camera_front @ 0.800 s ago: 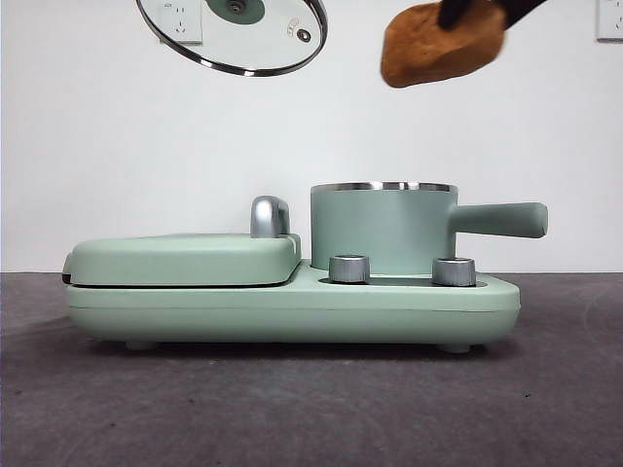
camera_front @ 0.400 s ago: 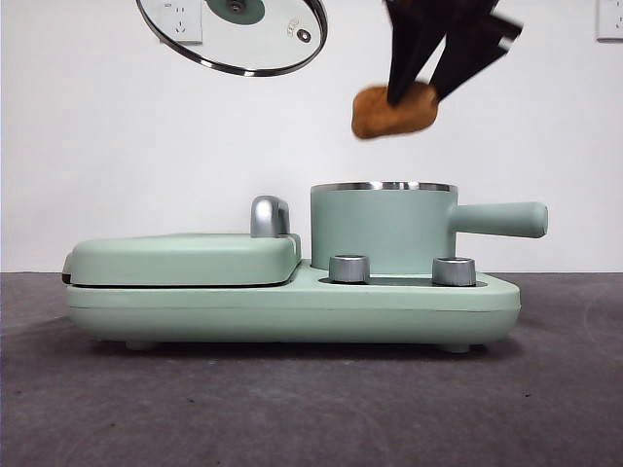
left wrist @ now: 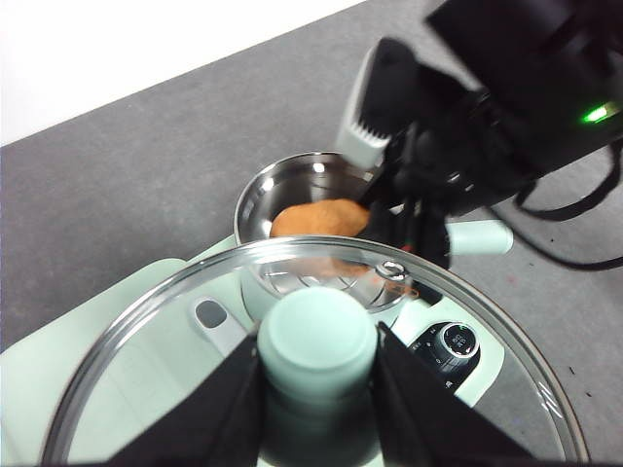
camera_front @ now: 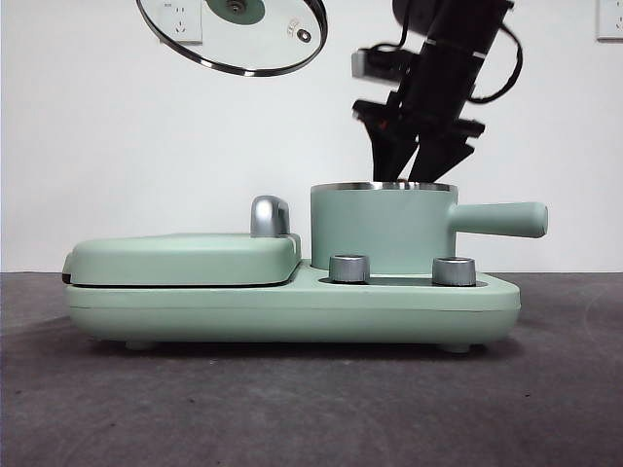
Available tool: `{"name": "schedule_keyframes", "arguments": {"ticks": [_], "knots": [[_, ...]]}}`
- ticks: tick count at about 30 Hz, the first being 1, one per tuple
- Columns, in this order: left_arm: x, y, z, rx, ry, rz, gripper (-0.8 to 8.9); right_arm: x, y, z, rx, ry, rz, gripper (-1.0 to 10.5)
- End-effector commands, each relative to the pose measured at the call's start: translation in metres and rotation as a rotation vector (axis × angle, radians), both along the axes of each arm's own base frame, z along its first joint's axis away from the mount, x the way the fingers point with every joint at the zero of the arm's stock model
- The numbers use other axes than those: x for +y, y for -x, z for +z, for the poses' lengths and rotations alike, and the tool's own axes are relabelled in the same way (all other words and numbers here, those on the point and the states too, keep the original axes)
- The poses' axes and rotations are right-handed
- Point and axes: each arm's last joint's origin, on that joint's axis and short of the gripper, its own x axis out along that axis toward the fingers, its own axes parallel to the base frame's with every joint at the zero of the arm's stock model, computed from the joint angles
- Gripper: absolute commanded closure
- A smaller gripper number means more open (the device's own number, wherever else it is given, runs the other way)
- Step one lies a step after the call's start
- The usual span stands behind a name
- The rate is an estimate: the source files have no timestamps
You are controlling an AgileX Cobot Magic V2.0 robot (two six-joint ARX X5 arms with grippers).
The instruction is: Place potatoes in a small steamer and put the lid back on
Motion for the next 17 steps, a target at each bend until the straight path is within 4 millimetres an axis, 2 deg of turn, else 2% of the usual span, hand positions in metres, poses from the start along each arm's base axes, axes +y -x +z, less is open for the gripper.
{"name": "schedule_keyframes", "arguments": {"ticks": [1,4,8,10,15,17], "knots": [[-0.001,0.001,0.012,-0.048,0.033,-0.008,8.05,0.005,-0.007,0.000,-0.028,-0.004,0.018,7.7],[-0.002,0.001,0.012,-0.048,0.033,-0.009,8.05,0.005,-0.007,0.000,-0.028,-0.004,0.018,6.5],[-0.001,0.001,0.012,-0.047,0.032,-0.009,8.05,0.005,-0.006,0.002,-0.034,-0.005,0.016,6.4],[-0.002,0.001,0.012,-0.047,0.032,-0.009,8.05,0.002,0.001,0.013,-0.036,-0.010,0.011,6.4],[-0.001,0.001,0.012,-0.046,0.032,-0.009,8.05,-0.019,0.048,0.075,-0.106,-0.066,-0.011,6.4],[-0.001,0.001,0.012,-0.046,0.032,-0.009,8.04,-0.030,0.075,0.087,-0.147,-0.108,0.009,6.4]]}}
